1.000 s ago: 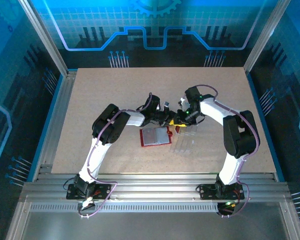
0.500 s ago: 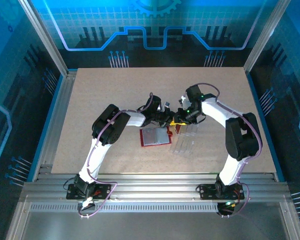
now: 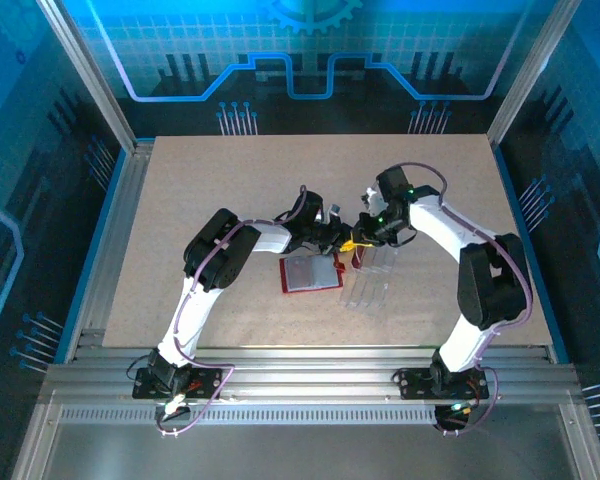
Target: Put the credit cards into the card holder
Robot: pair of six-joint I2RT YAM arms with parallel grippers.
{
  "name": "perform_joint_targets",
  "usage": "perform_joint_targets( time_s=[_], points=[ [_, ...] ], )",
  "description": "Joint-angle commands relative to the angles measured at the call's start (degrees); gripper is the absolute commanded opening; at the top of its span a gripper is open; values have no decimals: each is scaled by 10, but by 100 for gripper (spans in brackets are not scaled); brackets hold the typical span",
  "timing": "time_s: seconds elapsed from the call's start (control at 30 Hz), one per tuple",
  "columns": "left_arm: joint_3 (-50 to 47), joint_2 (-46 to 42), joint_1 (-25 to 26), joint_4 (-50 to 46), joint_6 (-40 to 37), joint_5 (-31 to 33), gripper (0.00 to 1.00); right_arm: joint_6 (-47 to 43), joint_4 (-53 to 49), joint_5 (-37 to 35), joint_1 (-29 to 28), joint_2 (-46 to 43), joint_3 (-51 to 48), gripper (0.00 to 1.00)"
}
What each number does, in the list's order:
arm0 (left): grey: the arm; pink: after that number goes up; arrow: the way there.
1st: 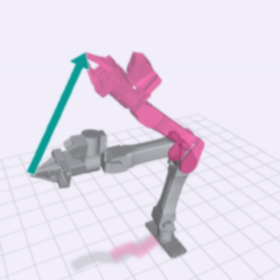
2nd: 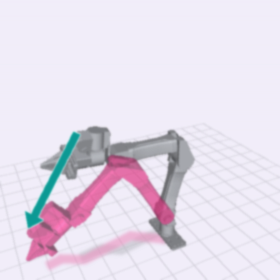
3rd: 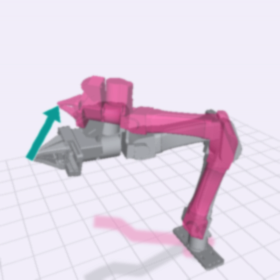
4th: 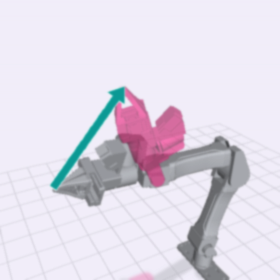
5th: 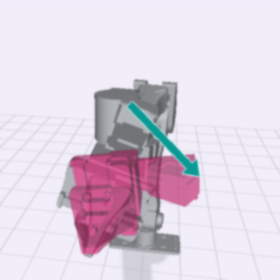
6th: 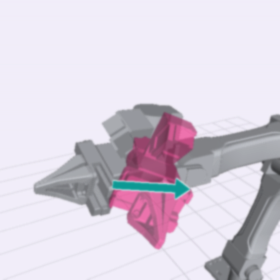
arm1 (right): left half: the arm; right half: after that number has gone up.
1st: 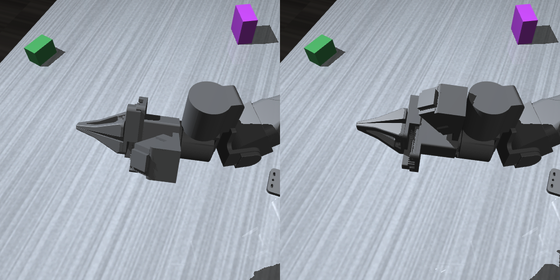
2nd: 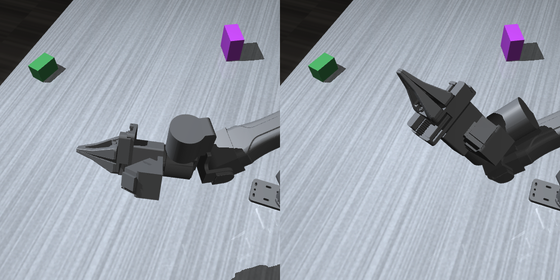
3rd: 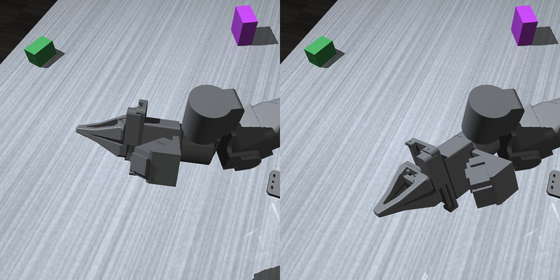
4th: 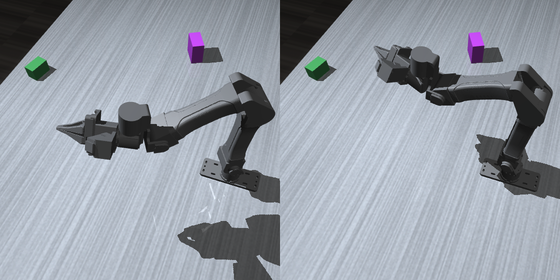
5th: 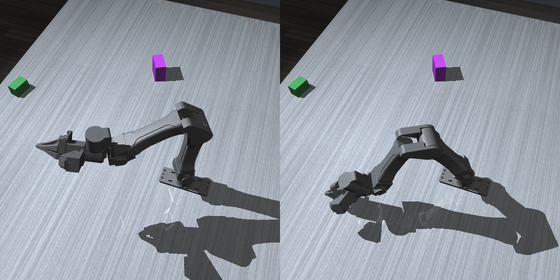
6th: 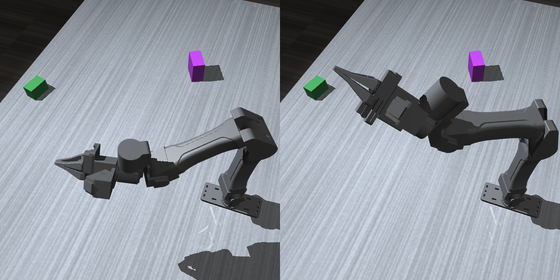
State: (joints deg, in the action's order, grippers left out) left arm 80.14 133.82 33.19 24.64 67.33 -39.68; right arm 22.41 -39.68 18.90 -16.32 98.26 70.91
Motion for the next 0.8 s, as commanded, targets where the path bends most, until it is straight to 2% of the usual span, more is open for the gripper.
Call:
perform_joint_targets(
  time_s=[0.0, 0.3, 0.53, 0.77],
  points=[
    [-16, -6, 16, -50, -9, -9, 16, -5, -18, 17, 6, -14, -12, 13],
    [-16, -6, 11, -53, -13, -8, 16, -7, -40, 14, 15, -47, -27, 2],
    [-20, -17, 8, -69, -29, -4, 17, 3, -62, -3, 19, -86, -32, 0],
    [-16, -32, 8, -105, -61, 5, 18, 21, -85, -51, 24, -120, -31, 0]
  ],
)
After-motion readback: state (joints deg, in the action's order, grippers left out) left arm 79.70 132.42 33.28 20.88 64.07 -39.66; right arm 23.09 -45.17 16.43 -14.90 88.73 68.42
